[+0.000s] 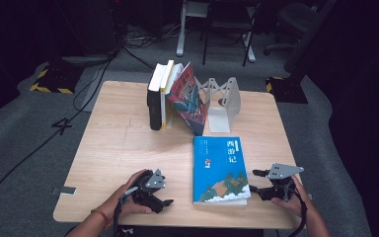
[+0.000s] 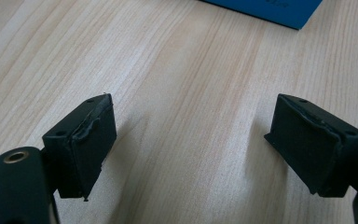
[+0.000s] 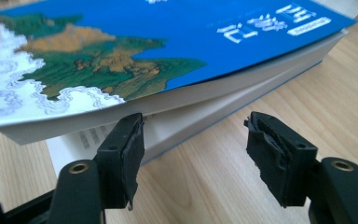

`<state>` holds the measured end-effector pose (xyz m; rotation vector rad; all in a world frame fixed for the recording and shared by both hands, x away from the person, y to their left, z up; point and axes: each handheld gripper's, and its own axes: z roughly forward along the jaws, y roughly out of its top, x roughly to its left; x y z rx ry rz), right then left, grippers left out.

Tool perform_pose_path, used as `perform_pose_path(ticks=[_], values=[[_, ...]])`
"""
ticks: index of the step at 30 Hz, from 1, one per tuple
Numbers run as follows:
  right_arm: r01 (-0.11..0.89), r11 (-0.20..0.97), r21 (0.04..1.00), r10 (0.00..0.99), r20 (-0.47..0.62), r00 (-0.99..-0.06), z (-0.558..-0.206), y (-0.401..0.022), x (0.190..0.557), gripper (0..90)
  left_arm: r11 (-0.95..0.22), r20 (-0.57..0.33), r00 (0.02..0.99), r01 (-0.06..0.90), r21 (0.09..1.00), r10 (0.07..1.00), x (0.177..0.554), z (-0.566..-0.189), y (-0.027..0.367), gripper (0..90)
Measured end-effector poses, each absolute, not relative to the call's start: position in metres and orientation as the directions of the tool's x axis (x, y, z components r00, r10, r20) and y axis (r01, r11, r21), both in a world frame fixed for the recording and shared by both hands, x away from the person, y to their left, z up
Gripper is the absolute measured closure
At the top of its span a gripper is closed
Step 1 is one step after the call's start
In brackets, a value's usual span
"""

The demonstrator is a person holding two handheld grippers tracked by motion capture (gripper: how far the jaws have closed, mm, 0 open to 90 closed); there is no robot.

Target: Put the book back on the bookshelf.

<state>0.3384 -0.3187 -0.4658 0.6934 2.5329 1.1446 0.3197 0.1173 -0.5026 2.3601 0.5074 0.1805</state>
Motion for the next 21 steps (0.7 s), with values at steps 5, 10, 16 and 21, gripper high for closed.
perform_pose_path(ticks=[5, 10, 16, 21], values=[[0.305, 0.555, 0.774, 0.543, -0.06, -0.838, -0.461, -0.316, 0.338, 36.3, -0.677, -0.01, 0.904, 0.328, 0.659, 0.428, 0.318, -0.501, 0.113, 14.9], [0.277, 0.537, 0.797, 0.564, -0.095, -0.82, -0.455, -0.312, 0.335, 36.7, -0.687, -0.004, 0.913, 0.311, 0.657, 0.408, 0.309, -0.497, 0.101, 20.0], [0.278, 0.525, 0.804, 0.57, -0.09, -0.817, -0.452, -0.309, 0.336, 36.8, -0.68, 0.013, 0.936, 0.245, 0.691, 0.351, 0.297, -0.482, 0.07, 20.8], [0.271, 0.509, 0.817, 0.578, -0.091, -0.811, -0.447, -0.304, 0.338, 36.5, -0.668, 0.043, 0.942, 0.202, 0.716, 0.332, 0.294, -0.468, 0.037, 23.4]])
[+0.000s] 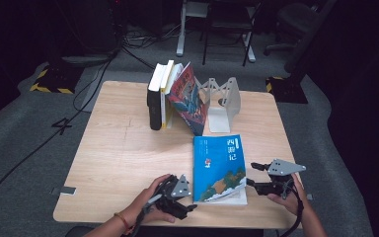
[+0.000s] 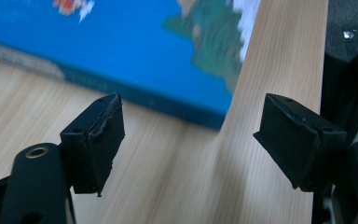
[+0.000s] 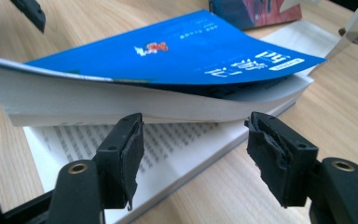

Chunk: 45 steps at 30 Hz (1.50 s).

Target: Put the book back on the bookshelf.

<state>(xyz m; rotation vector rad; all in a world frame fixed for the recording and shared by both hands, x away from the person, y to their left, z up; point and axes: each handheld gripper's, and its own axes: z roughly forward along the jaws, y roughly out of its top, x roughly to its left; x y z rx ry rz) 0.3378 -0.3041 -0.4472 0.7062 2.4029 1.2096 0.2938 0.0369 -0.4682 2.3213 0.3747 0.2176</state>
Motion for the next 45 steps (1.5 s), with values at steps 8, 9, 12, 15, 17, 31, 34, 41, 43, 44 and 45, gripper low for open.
perform_pose_path(ticks=[8, 9, 12, 15, 17, 31, 34, 41, 43, 44, 45], values=[[0.266, 0.504, 0.822, 0.586, -0.099, -0.804, -0.443, -0.299, 0.34, 35.9, -0.642, 0.044, 0.94, 0.196, 0.741, 0.338, 0.296, -0.465, -0.021, 27.4], [0.265, 0.507, 0.82, 0.585, -0.102, -0.805, -0.443, -0.299, 0.34, 35.9, -0.639, 0.036, 0.935, 0.213, 0.739, 0.353, 0.298, -0.468, -0.028, 27.8], [0.264, 0.51, 0.819, 0.588, -0.107, -0.802, -0.443, -0.297, 0.34, 35.9, -0.627, 0.057, 0.919, 0.219, 0.747, 0.389, 0.301, -0.47, -0.039, 28.0], [0.266, 0.505, 0.821, 0.589, -0.102, -0.802, -0.443, -0.297, 0.341, 36.1, -0.616, 0.075, 0.895, 0.24, 0.75, 0.44, 0.304, -0.471, -0.048, 33.6], [0.266, 0.505, 0.821, 0.589, -0.103, -0.801, -0.443, -0.296, 0.341, 36.1, -0.621, 0.08, 0.889, 0.248, 0.743, 0.451, 0.306, -0.473, -0.054, 33.0], [0.274, 0.494, 0.825, 0.604, -0.099, -0.791, -0.444, -0.297, 0.341, 36.8, -0.631, 0.165, 0.874, 0.187, 0.752, 0.456, 0.3, -0.469, -0.061, 51.9], [0.282, 0.486, 0.827, 0.612, -0.092, -0.786, -0.444, -0.299, 0.341, 36.3, -0.642, 0.204, 0.875, 0.147, 0.752, 0.439, 0.297, -0.466, -0.058, 63.2], [0.282, 0.453, 0.846, 0.612, -0.065, -0.788, -0.44, -0.303, 0.34, 33.6, -0.658, 0.224, 0.889, 0.108, 0.746, 0.399, 0.299, -0.462, -0.043, 77.4], [0.271, 0.479, 0.835, 0.594, -0.082, -0.8, -0.441, -0.301, 0.338, 32.1, -0.656, 0.216, 0.897, 0.103, 0.748, 0.387, 0.3, -0.46, -0.035, 78.2], [0.267, 0.485, 0.833, 0.589, -0.085, -0.804, -0.441, -0.3, 0.337, 31.8, -0.649, 0.193, 0.906, 0.111, 0.752, 0.377, 0.302, -0.458, -0.029, 78.4], [0.263, 0.489, 0.832, 0.579, -0.084, -0.811, -0.441, -0.3, 0.336, 31.3, -0.643, 0.179, 0.914, 0.108, 0.758, 0.365, 0.305, -0.457, -0.022, 78.5]])
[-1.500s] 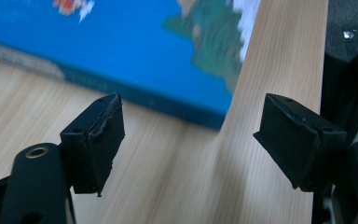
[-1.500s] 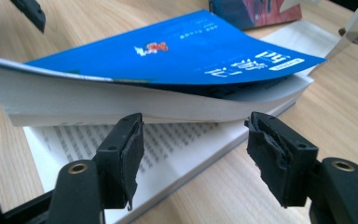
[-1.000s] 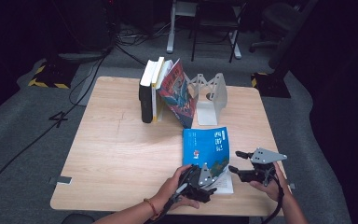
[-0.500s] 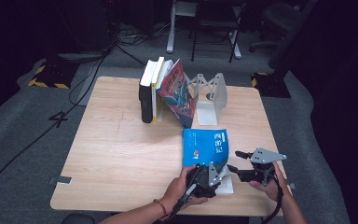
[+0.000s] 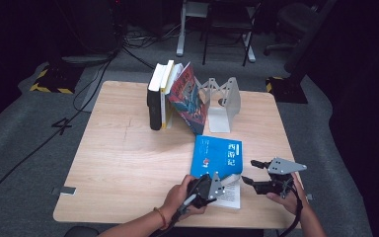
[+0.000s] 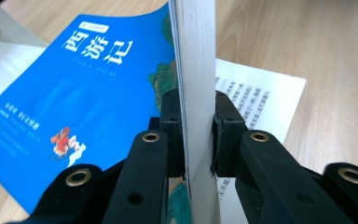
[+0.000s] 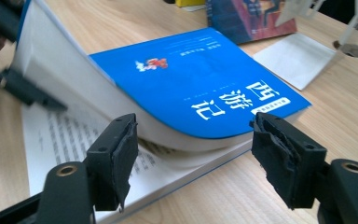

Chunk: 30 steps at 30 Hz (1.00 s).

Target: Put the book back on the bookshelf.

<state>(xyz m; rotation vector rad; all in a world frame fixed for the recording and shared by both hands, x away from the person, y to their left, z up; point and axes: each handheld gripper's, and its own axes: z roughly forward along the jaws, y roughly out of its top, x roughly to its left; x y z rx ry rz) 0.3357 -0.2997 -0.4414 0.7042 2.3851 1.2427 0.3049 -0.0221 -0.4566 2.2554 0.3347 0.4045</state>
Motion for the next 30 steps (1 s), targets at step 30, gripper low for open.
perform_pose_path(ticks=[30], values=[[0.05, 0.631, 0.774, 0.364, -0.239, -0.9, -0.462, -0.207, 0.327, 24.4, -0.623, 0.066, 0.952, 0.142, 0.77, 0.298, 0.317, -0.447, 0.095, 75.6]])
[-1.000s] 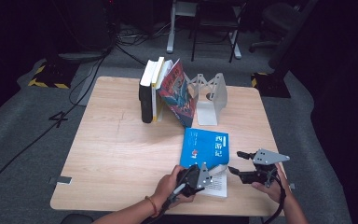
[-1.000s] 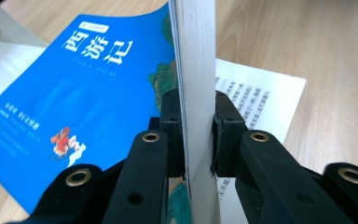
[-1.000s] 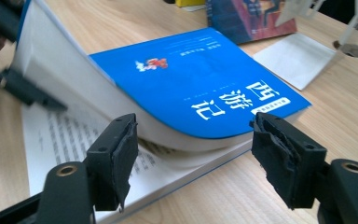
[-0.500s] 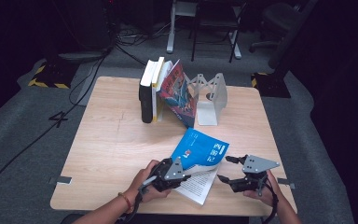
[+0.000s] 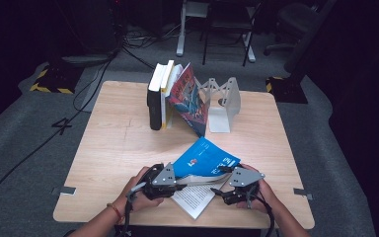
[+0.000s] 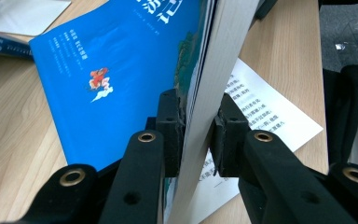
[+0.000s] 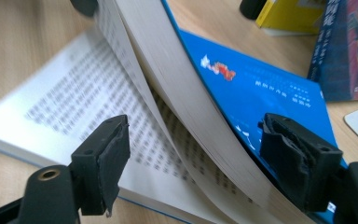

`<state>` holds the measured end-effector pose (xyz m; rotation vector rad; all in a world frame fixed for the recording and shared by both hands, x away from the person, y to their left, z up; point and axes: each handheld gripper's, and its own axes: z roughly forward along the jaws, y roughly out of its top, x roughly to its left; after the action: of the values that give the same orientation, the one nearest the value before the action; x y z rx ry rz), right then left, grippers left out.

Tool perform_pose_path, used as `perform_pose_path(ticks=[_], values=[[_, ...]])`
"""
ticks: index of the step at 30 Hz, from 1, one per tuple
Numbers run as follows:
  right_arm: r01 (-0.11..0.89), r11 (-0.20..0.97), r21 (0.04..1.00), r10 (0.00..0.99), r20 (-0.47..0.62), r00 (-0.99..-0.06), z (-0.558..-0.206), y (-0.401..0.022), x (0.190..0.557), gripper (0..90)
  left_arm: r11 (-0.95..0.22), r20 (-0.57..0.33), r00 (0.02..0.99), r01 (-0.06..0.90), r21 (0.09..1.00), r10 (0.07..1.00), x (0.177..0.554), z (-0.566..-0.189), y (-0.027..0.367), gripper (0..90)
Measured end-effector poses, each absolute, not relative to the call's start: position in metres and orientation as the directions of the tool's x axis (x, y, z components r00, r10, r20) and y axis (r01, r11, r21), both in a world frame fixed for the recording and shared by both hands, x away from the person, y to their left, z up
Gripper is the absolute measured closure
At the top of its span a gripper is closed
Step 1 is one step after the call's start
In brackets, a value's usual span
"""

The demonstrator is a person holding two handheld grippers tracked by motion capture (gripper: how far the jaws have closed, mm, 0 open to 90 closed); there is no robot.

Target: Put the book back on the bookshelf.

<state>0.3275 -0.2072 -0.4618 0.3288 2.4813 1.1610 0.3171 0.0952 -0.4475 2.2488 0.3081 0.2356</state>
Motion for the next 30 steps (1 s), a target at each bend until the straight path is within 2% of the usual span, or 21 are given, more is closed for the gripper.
perform_pose_path(ticks=[3, 8, 9, 10, 11, 18, 23, 27, 30], values=[[0.028, 0.664, 0.747, 0.36, -0.286, -0.888, -0.466, -0.204, 0.331, 26.8, -0.615, 0.057, 0.951, 0.15, 0.774, 0.304, 0.317, -0.448, 0.103, 74.9], [0.041, 0.637, 0.77, 0.391, -0.276, -0.878, -0.467, -0.209, 0.343, 42.8, -0.593, 0.031, 0.948, 0.172, 0.786, 0.317, 0.318, -0.448, 0.115, 73.6], [0.041, 0.637, 0.77, 0.391, -0.276, -0.878, -0.467, -0.209, 0.343, 42.8, -0.593, 0.031, 0.948, 0.172, 0.786, 0.317, 0.318, -0.448, 0.115, 73.1], [0.025, 0.622, 0.783, 0.374, -0.269, -0.888, -0.464, -0.21, 0.344, 51.0, -0.581, 0.019, 0.946, 0.184, 0.793, 0.325, 0.319, -0.449, 0.118, 71.6], [0.019, 0.623, 0.782, 0.371, -0.274, -0.887, -0.463, -0.209, 0.344, 52.3, -0.584, 0.021, 0.941, 0.193, 0.789, 0.339, 0.318, -0.449, 0.118, 69.8], [-0.002, 0.626, 0.78, 0.354, -0.286, -0.89, -0.457, -0.203, 0.343, 56.4, -0.676, 0.156, 0.916, 0.151, 0.722, 0.371, 0.298, -0.458, 0.1, 39.4], [-0.011, 0.62, 0.785, 0.345, -0.285, -0.894, -0.452, -0.197, 0.343, 57.9, -0.7, 0.218, 0.888, 0.149, 0.698, 0.406, 0.299, -0.461, 0.091, 31.5], [-0.011, 0.617, 0.787, 0.337, -0.276, -0.9, -0.451, -0.19, 0.342, 58.3, -0.705, 0.255, 0.858, 0.16, 0.69, 0.445, 0.303, -0.463, 0.087, 39.8], [-0.002, 0.616, 0.787, 0.337, -0.266, -0.903, -0.452, -0.188, 0.342, 57.8, -0.697, 0.28, 0.84, 0.152, 0.701, 0.465, 0.304, -0.462, 0.092, 56.9]])
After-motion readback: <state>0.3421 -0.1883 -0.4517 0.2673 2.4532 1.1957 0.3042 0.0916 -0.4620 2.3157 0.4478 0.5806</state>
